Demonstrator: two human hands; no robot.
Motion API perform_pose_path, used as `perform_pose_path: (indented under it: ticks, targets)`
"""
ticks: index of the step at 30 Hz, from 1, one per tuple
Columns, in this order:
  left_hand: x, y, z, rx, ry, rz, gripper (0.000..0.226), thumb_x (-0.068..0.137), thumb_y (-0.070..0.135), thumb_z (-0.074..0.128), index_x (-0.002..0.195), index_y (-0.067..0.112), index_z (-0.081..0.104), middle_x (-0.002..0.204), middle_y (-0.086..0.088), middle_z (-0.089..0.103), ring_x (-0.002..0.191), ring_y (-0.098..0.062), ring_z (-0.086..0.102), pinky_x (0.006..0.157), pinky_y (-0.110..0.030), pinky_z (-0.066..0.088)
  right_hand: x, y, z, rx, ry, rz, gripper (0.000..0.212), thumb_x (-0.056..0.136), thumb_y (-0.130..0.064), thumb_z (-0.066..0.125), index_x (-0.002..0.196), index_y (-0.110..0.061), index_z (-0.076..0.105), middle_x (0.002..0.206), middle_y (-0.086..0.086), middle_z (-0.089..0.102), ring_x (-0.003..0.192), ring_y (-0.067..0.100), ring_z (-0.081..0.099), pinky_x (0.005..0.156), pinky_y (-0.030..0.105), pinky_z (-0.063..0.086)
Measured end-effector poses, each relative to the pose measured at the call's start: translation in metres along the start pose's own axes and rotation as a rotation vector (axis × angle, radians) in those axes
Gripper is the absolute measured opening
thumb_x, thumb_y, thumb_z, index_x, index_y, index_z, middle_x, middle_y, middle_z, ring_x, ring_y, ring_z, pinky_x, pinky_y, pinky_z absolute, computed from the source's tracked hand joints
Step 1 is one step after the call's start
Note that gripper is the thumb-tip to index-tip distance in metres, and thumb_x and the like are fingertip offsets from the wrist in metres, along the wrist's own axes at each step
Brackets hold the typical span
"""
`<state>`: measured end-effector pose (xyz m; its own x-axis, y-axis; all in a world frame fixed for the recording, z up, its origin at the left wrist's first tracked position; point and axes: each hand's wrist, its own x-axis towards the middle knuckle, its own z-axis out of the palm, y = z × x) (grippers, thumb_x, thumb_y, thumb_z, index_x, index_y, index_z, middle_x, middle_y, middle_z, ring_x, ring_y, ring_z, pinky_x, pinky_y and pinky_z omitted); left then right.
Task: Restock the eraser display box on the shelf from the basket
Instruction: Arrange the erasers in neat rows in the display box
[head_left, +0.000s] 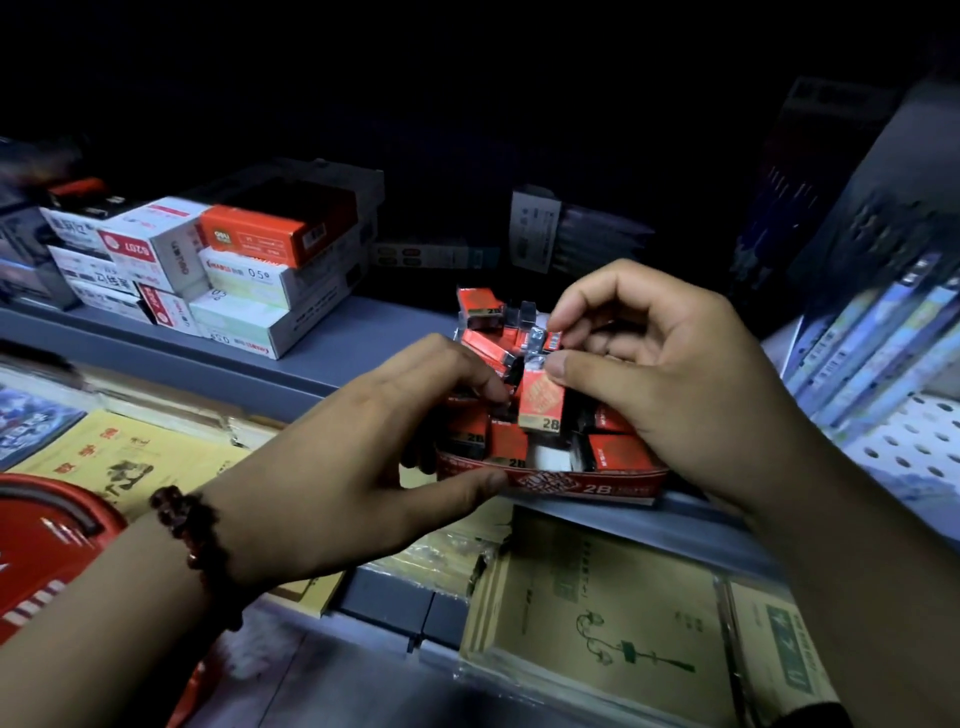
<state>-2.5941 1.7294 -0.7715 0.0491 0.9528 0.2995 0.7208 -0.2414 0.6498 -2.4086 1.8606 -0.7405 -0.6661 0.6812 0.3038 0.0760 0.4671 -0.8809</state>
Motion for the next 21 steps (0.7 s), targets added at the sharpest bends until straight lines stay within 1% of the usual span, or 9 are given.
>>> perform_pose_path:
  ticks: [2, 4, 6, 7, 9, 13, 15, 17, 21]
  targets:
    - [-0.001, 0.001, 0.001, -0.017, 0.024, -0.011, 0.041, 0.086, 0.036, 0.077, 0.121, 0.034, 0.055, 0.108, 0.014, 0.056, 0.083, -0.014, 0.061, 0.068, -0.021, 0.051, -0.001, -0.001, 0.002, 0.01, 0.022, 0.0, 0.025, 0.082, 0.002, 0.08, 0.094, -0.018, 0.071, 0.091, 0.006, 0.069, 0.082, 0.036, 0.07, 0.08, 0.053, 0.062]
    - [-0.002, 0.002, 0.002, -0.03, 0.047, -0.03, 0.042, 0.084, 0.037, 0.078, 0.118, 0.034, 0.055, 0.104, 0.015, 0.057, 0.08, -0.012, 0.063, 0.066, -0.02, 0.051, -0.001, -0.002, 0.006, 0.01, 0.006, 0.014, 0.026, 0.08, -0.001, 0.083, 0.093, -0.019, 0.071, 0.091, 0.004, 0.069, 0.077, 0.024, 0.073, 0.079, 0.042, 0.064]
    - [-0.002, 0.003, 0.001, -0.026, 0.085, -0.05, 0.043, 0.08, 0.039, 0.081, 0.115, 0.033, 0.057, 0.1, 0.018, 0.059, 0.079, -0.006, 0.065, 0.065, -0.012, 0.049, -0.002, -0.002, 0.008, -0.026, -0.008, 0.027, 0.03, 0.079, -0.003, 0.084, 0.096, -0.023, 0.071, 0.093, 0.004, 0.066, 0.074, 0.015, 0.072, 0.075, 0.034, 0.062]
    - [-0.003, 0.003, 0.001, -0.028, 0.098, -0.062, 0.043, 0.078, 0.04, 0.082, 0.114, 0.032, 0.058, 0.098, 0.02, 0.06, 0.078, -0.003, 0.066, 0.065, -0.008, 0.047, -0.002, -0.002, 0.009, -0.05, -0.012, 0.033, 0.033, 0.078, -0.004, 0.085, 0.099, -0.025, 0.07, 0.097, 0.006, 0.064, 0.073, 0.013, 0.072, 0.072, 0.033, 0.062]
    - [-0.003, 0.005, 0.0, -0.042, 0.106, -0.081, 0.046, 0.076, 0.041, 0.083, 0.113, 0.032, 0.059, 0.096, 0.021, 0.062, 0.077, -0.004, 0.067, 0.065, -0.007, 0.046, -0.002, -0.001, 0.01, -0.102, -0.019, 0.028, 0.04, 0.079, -0.007, 0.085, 0.106, -0.031, 0.067, 0.102, 0.007, 0.06, 0.072, 0.013, 0.073, 0.068, 0.032, 0.061]
    - [-0.003, 0.006, 0.002, -0.078, 0.143, -0.092, 0.053, 0.074, 0.037, 0.086, 0.119, 0.031, 0.059, 0.106, 0.018, 0.064, 0.078, -0.01, 0.069, 0.066, -0.009, 0.048, -0.003, -0.001, 0.008, -0.244, -0.053, 0.001, 0.043, 0.082, -0.018, 0.084, 0.115, -0.036, 0.063, 0.092, -0.006, 0.067, 0.069, 0.008, 0.068, 0.065, 0.027, 0.054]
    - [-0.003, 0.007, 0.003, -0.044, 0.151, -0.075, 0.056, 0.075, 0.037, 0.087, 0.122, 0.033, 0.057, 0.113, 0.015, 0.063, 0.082, -0.008, 0.069, 0.07, -0.009, 0.049, -0.004, -0.002, 0.009, -0.277, -0.096, 0.002, 0.046, 0.084, -0.019, 0.082, 0.121, -0.037, 0.06, 0.087, -0.011, 0.071, 0.069, 0.006, 0.067, 0.064, 0.02, 0.05]
    - [-0.003, 0.008, 0.004, 0.007, 0.147, -0.062, 0.057, 0.075, 0.041, 0.085, 0.124, 0.037, 0.055, 0.115, 0.018, 0.061, 0.086, -0.004, 0.067, 0.072, -0.01, 0.049, -0.007, -0.002, 0.012, -0.311, -0.13, 0.0, 0.049, 0.086, -0.018, 0.08, 0.125, -0.037, 0.057, 0.085, -0.014, 0.073, 0.07, 0.005, 0.066, 0.062, 0.015, 0.047]
    - [-0.002, 0.008, 0.004, -0.013, 0.153, -0.055, 0.056, 0.074, 0.041, 0.085, 0.123, 0.034, 0.058, 0.112, 0.017, 0.06, 0.086, 0.0, 0.067, 0.072, -0.007, 0.048, -0.011, 0.0, 0.018, -0.392, -0.125, -0.031, 0.043, 0.09, -0.022, 0.075, 0.125, -0.039, 0.057, 0.088, -0.015, 0.073, 0.079, 0.006, 0.065, 0.066, 0.017, 0.045]
